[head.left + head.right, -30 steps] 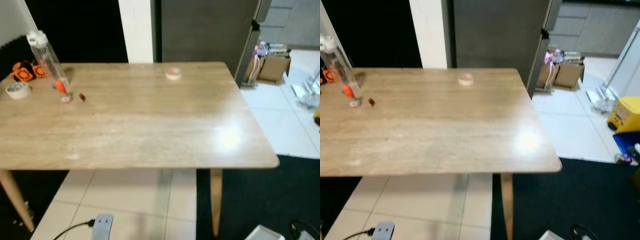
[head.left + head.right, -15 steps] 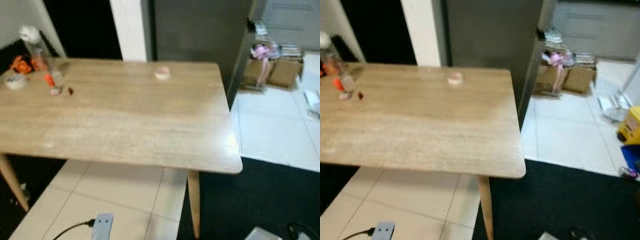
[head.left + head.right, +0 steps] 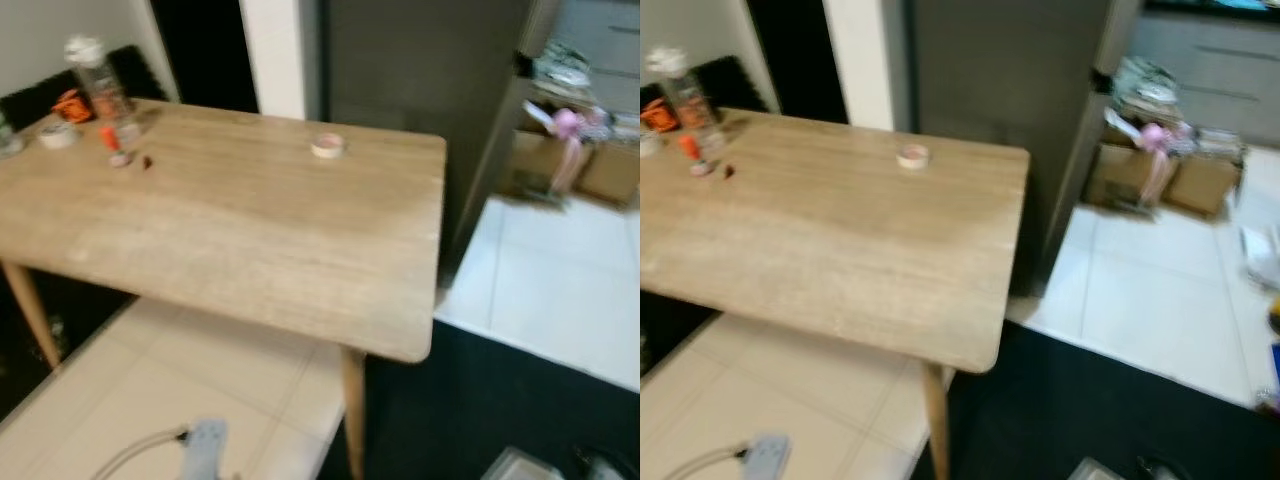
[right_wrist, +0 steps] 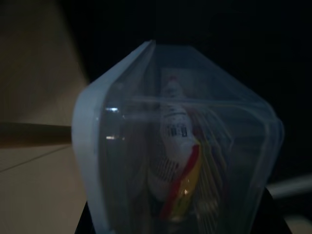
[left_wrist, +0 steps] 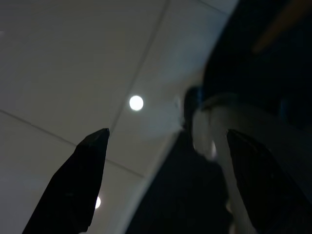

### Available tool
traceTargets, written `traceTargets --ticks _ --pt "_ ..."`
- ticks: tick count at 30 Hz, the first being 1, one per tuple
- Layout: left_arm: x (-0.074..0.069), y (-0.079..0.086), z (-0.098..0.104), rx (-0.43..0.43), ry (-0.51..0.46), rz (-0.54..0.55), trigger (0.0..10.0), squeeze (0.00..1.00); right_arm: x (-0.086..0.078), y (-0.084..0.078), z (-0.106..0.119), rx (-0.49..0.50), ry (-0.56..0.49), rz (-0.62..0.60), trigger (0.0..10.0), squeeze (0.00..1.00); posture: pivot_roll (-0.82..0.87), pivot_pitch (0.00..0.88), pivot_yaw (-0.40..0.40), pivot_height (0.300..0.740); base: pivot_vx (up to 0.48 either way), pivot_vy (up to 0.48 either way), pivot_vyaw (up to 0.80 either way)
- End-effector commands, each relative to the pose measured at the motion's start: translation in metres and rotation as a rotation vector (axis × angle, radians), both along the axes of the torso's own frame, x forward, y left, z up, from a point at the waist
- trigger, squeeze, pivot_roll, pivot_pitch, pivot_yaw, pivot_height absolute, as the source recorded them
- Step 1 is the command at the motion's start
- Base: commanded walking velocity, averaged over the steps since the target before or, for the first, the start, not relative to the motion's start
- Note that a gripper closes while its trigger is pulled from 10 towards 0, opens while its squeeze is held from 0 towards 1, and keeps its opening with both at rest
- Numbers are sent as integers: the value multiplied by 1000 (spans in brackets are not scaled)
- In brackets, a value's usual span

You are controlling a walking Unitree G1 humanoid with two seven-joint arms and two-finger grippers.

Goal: Restocking fridge

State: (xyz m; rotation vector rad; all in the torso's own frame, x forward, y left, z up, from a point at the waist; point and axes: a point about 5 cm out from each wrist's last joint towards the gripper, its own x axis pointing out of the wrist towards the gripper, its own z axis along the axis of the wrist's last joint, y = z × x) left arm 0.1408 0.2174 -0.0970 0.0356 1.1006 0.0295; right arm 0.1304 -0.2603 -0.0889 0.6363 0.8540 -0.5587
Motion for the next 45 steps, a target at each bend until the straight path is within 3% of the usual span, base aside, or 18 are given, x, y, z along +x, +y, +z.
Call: traceTargets --ticks 1,11,39,45 --pt "0 -3 -1 -4 4 -12 10000 0 -8 -9 0 -26 18 -8 10000 0 21 0 -12 740 0 -472 0" --pt "-1 -6 -1 -9 8 -17 10000 0 -9 -10 0 -33 23 19 10000 0 17 0 -15 740 0 -480 771" --pt "-3 -7 -2 -13 15 -17 10000 0 -10 -10 0 -36 21 20 10000 0 10 0 -12 740 0 -479 143" --pt "-3 -9 -3 -17 18 -20 10000 0 -10 -10 1 -50 27 67 10000 0 3 0 -12 740 0 -476 800"
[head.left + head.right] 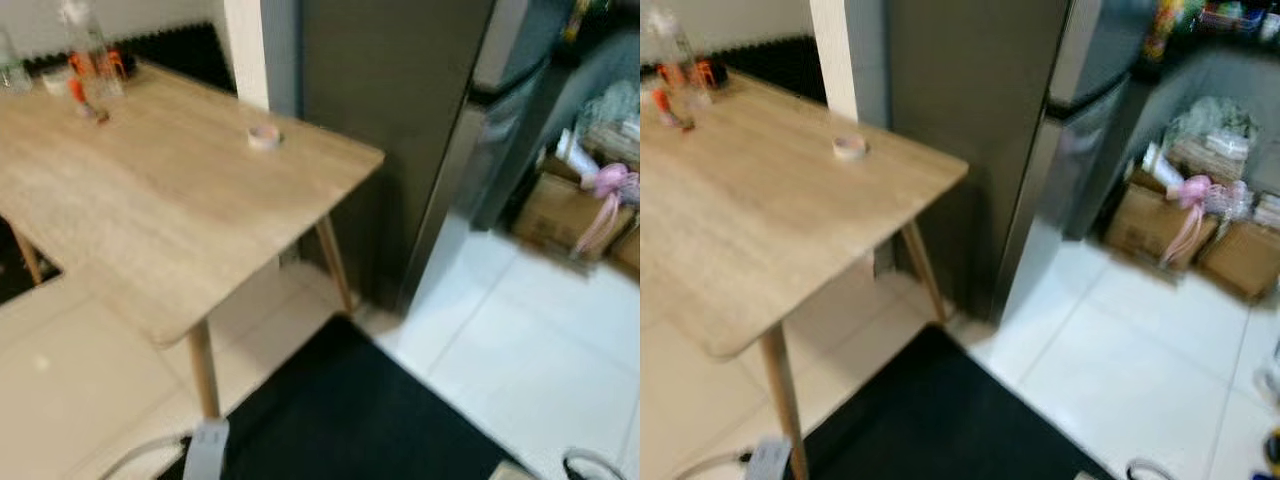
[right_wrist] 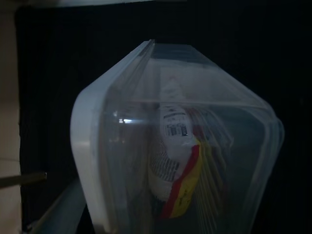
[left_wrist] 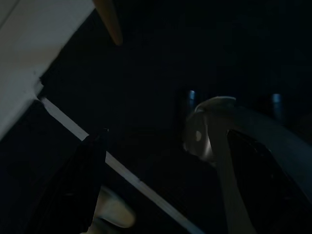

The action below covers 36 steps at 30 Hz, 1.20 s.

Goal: Restocking fridge

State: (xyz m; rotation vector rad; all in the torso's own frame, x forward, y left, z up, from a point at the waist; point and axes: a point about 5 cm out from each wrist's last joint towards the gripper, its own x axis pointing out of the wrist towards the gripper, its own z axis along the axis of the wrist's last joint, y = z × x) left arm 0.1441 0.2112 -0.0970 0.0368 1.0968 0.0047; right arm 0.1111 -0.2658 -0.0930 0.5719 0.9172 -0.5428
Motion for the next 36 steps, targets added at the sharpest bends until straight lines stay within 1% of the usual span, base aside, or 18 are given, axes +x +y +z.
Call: traceTargets --ticks 1,8,18,19,28,31,33,36 --pt "-7 -3 -3 -6 21 0 10000 0 10 -4 5 -19 -38 9 10000 0 2 0 -11 740 0 -480 800" --pt "-6 -3 -3 -7 21 -1 10000 0 10 -4 5 -20 -48 -9 10000 0 0 0 -11 740 0 -480 721" --pt "-7 -4 -3 -8 22 1 10000 0 10 -5 5 -28 -42 -10 10000 0 0 0 -12 740 0 -480 0" --pt "-7 -4 -3 -9 24 0 10000 0 10 -5 5 -31 -37 9 10000 0 0 0 -12 740 0 -480 0" --pt "-7 -4 -3 -7 24 -5 10000 0 11 -3 5 -29 -35 44 10000 0 -7 0 -13 740 0 -480 721" --pt "-6 -4 -3 -3 22 -9 10000 0 11 -3 5 -36 -31 42 10000 0 -10 0 -11 740 0 -480 0" --pt "-5 -3 -3 5 12 17 10000 0 11 -3 5 -37 -36 26 10000 0 -11 0 -11 740 0 -120 0" --pt "-4 -2 -2 10 6 26 10000 0 11 -4 5 -37 -39 15 10000 0 -11 0 -11 740 0 0 0"
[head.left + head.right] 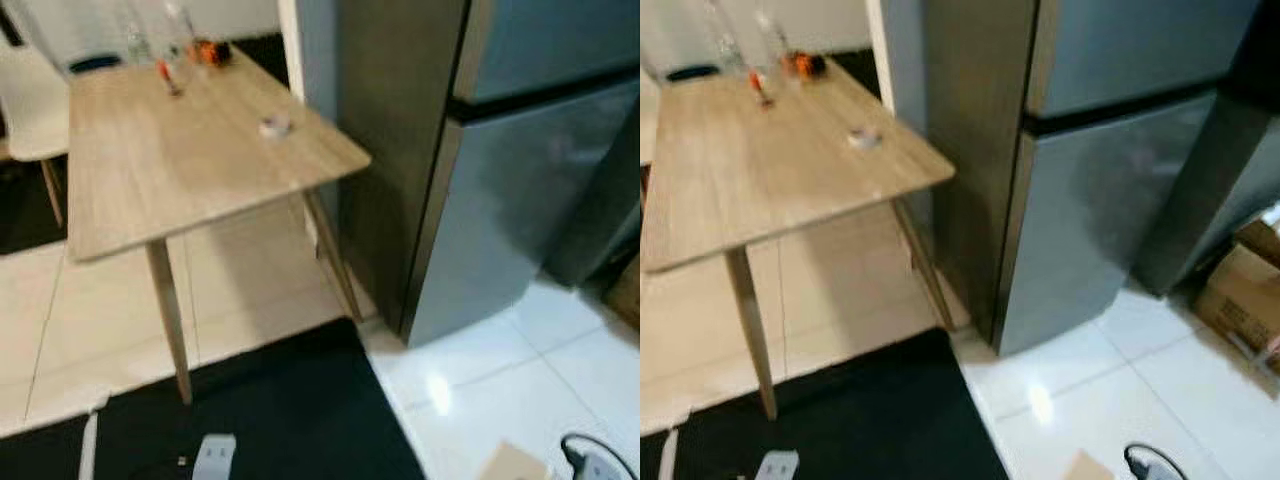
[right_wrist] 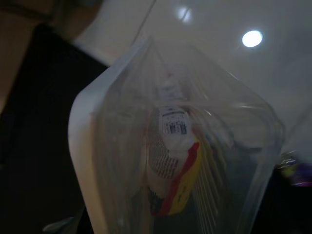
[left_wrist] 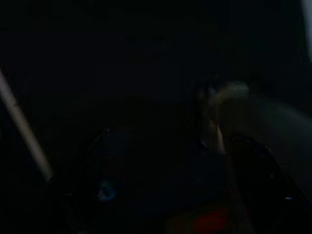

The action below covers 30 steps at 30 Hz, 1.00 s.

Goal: Restocking fridge

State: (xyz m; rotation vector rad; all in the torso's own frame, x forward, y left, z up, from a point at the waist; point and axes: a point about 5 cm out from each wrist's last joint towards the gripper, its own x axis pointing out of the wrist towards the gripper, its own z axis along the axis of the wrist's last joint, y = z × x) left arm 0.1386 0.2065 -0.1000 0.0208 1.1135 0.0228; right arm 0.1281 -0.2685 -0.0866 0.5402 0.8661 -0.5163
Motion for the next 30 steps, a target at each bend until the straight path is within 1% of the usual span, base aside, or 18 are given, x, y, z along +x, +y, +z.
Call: traceTargets --ticks 1,8,19,30 --pt "2 3 2 21 -20 8 10000 0 -6 -1 -2 -4 10 -11 10000 0 -11 0 -11 740 0 0 0" --pt "4 5 3 37 -30 3 10000 0 -7 0 -2 -5 17 -1 10000 0 -13 0 -10 740 0 0 0" --pt "5 2 2 19 -30 -10 10000 0 -8 1 -3 -6 20 6 10000 0 -14 0 -7 740 0 0 0" --pt "4 2 2 17 -28 -21 10000 0 -9 2 -3 -4 22 8 10000 0 -14 0 -4 740 306 0 0"
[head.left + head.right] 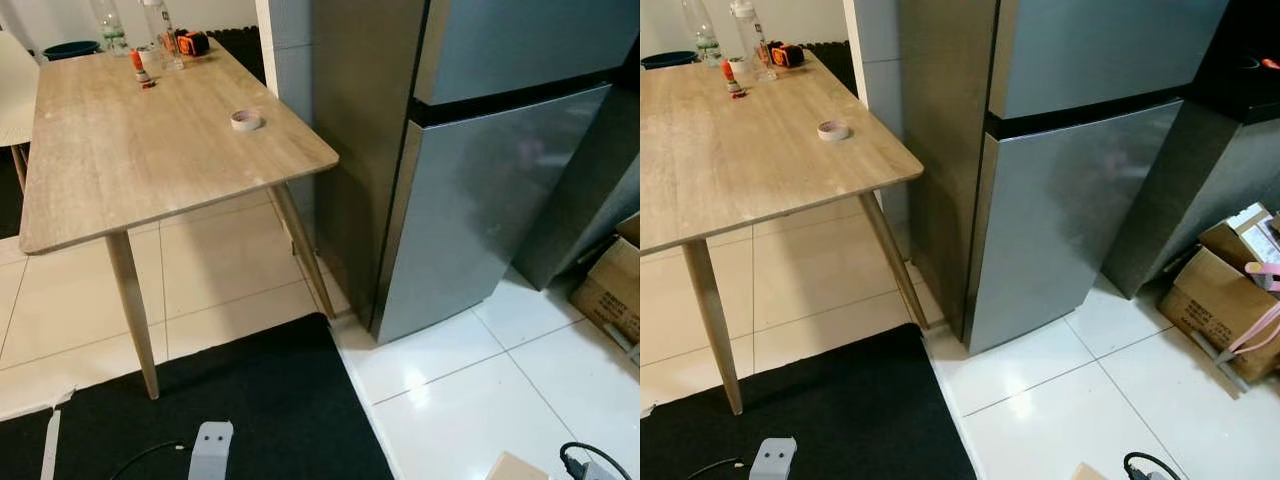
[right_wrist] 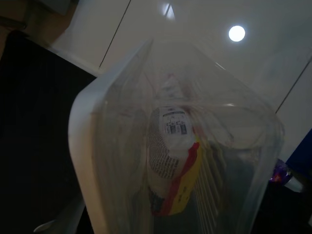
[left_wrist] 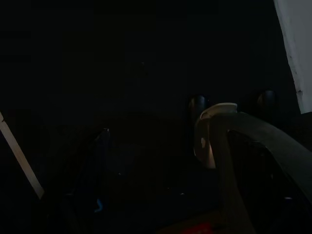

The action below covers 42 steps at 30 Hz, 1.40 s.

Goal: Restocking fridge

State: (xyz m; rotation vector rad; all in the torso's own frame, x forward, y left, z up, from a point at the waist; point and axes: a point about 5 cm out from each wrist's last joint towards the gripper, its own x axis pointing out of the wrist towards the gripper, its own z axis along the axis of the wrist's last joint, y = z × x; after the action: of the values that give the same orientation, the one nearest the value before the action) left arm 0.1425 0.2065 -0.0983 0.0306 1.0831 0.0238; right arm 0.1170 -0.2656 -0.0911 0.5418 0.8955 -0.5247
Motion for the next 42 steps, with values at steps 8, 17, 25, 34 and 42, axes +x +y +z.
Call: traceTargets --ticks 8,17,25,34,42 --pt "-1 2 0 4 6 -19 10000 0 1 0 0 -8 -6 11 10000 0 -14 0 -5 740 355 0 0" --pt "-3 1 -1 1 9 -20 10000 0 0 1 0 -7 -4 13 10000 0 -14 0 -6 740 356 0 0" --pt "-3 1 -1 -7 3 -14 10000 0 -1 1 0 -5 -4 11 10000 0 -14 0 -5 740 117 0 0" --pt "-4 -1 -1 -31 16 -45 10000 0 0 2 0 -4 -7 13 10000 0 -16 0 -6 740 0 -459 0" --pt "-3 -2 -1 -35 13 -46 10000 0 1 2 0 -8 -7 21 10000 0 -15 0 -10 740 0 -464 0"
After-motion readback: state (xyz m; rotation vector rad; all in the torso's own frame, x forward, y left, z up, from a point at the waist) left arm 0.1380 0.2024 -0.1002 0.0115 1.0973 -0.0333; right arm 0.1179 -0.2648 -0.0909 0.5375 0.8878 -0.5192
